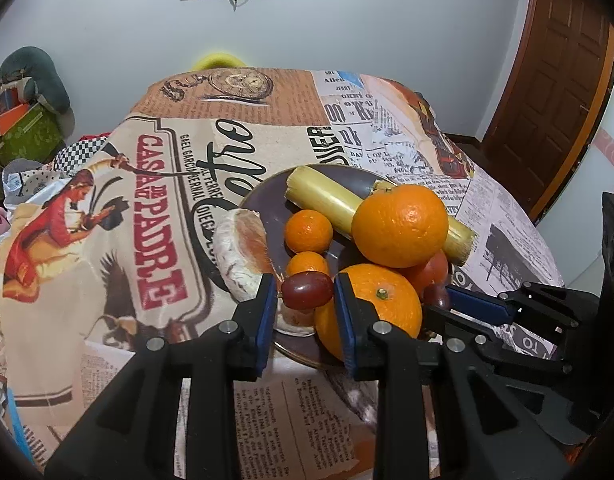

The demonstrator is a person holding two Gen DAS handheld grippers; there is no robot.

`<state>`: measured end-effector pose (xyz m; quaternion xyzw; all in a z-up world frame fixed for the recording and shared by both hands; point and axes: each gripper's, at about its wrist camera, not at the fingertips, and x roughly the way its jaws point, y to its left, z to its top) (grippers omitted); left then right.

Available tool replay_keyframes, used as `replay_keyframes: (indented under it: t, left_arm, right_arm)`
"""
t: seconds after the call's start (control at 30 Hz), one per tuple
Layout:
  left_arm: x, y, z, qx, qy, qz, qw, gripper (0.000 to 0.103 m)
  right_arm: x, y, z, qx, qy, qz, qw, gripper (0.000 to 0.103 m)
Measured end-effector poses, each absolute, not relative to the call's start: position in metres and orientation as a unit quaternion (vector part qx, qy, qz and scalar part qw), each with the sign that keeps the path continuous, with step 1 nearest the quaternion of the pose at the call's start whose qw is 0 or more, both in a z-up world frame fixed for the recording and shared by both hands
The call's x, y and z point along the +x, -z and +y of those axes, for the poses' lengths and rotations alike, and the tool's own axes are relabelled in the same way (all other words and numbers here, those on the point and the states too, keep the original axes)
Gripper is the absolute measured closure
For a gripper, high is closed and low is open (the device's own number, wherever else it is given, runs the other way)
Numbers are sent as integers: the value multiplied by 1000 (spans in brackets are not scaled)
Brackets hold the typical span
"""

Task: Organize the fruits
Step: 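Carry the small red fruit to the grey plate with the right tool, then release the small red fruit on the plate and lift the right tool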

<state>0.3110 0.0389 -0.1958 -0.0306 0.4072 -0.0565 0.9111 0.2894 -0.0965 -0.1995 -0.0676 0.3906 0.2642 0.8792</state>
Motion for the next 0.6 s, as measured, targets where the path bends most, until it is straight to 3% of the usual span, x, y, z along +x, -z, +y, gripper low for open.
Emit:
replay_keyframes:
  t: [0.17,0.33,0.6]
  left_arm:
    - [313,196,37,-25,51,405,913,73]
    - [315,196,41,-31,46,409,911,62]
    - [302,183,44,-39,50,399,915,61]
  right_arm:
    - [290,201,-97,-67,-266,391,879,84]
    - [291,204,-97,-69,-265,399,875,83]
    - [285,197,-101,-66,-263,396,877,80]
